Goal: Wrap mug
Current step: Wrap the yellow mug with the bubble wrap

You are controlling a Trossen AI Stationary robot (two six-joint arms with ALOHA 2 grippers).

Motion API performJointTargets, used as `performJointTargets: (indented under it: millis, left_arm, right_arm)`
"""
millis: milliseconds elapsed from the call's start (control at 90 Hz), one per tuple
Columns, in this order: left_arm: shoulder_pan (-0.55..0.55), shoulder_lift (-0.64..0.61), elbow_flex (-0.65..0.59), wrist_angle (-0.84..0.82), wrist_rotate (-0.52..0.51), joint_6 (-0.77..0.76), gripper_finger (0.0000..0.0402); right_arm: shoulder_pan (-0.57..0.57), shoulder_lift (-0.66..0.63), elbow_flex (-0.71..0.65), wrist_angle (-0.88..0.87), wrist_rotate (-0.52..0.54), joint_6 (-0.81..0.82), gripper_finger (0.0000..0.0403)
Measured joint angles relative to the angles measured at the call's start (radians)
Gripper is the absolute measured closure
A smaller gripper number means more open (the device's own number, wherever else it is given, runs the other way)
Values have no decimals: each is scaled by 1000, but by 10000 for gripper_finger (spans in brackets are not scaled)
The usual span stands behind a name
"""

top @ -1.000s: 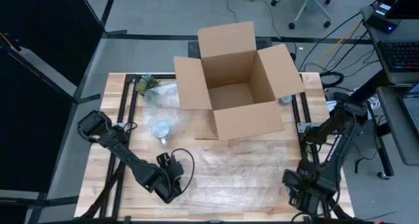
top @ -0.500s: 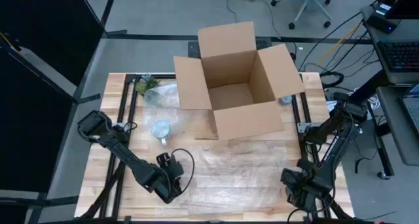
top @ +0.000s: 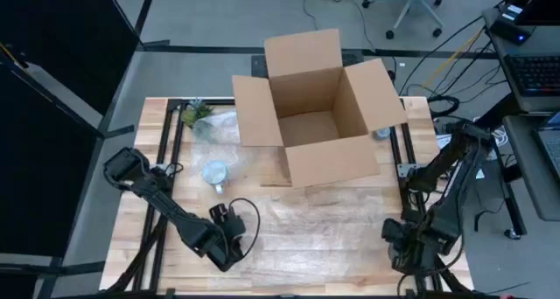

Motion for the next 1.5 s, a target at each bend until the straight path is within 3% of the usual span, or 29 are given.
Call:
performJointTargets:
  millis: [133,211,344,511,833,1000,1256,1500]
  left_arm:
    - [1,0,0,1,0,17,183]
    - [6,0,0,1,0,20,183]
    - [16,0,0,1,-1,27,183]
    - [26,0,0,1,-1,47,183]
    - [44,0,0,1,-1,53,183]
    - [43,0,0,1,-1,53,183]
    - [43,0,0,1,-1,52,183]
    - [43,0,0,1,0,52,183]
  right_arm:
    - [-47,-33,78,57,151,-51,402]
    - [-105,-12,86,124,250,-171,402]
    - [-241,96,85,282,299,-431,402]
    - [-399,279,125,428,249,-704,403]
    - [-584,598,468,216,215,-947,403]
    - [-657,719,576,174,141,-984,403]
    - [-710,812,629,104,118,-1024,399]
    - [-712,814,627,111,116,-1002,333]
